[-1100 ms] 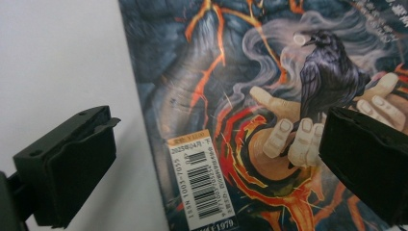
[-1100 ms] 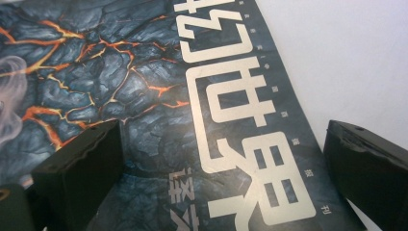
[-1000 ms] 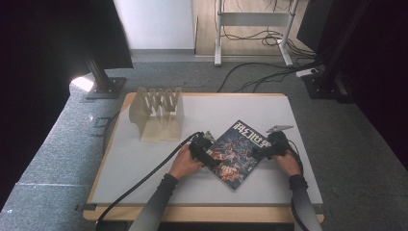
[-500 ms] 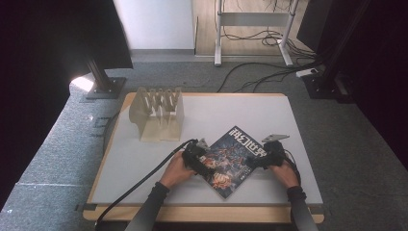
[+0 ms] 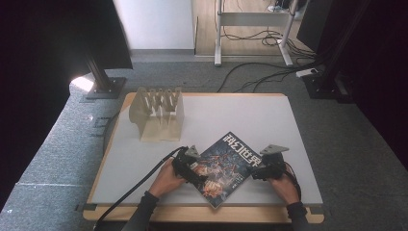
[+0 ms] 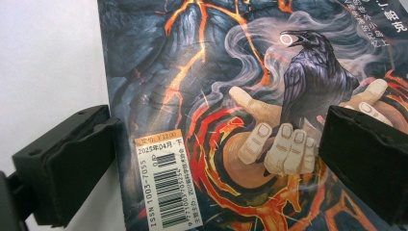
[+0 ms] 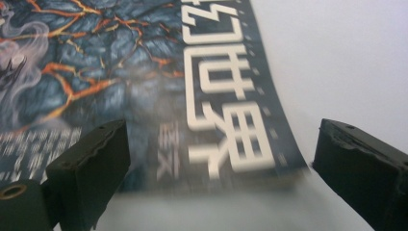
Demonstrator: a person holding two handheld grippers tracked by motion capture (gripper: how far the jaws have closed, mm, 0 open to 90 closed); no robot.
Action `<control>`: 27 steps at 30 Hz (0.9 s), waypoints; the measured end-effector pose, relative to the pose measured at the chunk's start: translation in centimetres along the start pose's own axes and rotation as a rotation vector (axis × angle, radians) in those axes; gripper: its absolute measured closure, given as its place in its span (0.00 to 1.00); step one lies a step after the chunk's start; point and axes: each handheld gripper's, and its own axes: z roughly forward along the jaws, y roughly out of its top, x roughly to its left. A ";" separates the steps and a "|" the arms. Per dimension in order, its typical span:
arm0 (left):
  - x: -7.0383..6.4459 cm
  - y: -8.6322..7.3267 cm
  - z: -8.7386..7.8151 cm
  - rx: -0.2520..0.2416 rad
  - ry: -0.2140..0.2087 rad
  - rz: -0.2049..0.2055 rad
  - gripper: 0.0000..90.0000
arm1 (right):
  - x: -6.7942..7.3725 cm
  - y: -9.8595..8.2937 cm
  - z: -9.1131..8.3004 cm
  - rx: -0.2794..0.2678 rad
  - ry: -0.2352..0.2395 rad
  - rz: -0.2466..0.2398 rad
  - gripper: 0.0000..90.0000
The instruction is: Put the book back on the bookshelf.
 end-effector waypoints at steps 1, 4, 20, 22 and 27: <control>-0.1 -0.1 0.0 -0.004 0.002 -0.003 0.00 | 0.0 0.0 0.0 0.000 0.000 0.000 0.05; -0.8 -0.2 0.0 -0.008 0.019 -0.019 0.00 | 0.0 -1.1 -1.0 0.013 -0.023 0.007 0.06; -0.4 -0.6 -1.4 0.045 0.064 0.017 0.00 | -0.6 -2.2 -0.5 0.045 -0.029 0.018 0.00; 0.6 -0.8 -2.0 0.058 0.106 0.006 0.00 | -0.7 -2.1 -0.4 0.044 -0.032 0.021 0.00; 3.6 -1.5 -3.1 0.046 0.183 -0.057 0.00 | -1.0 -1.0 0.5 0.049 -0.055 0.020 0.00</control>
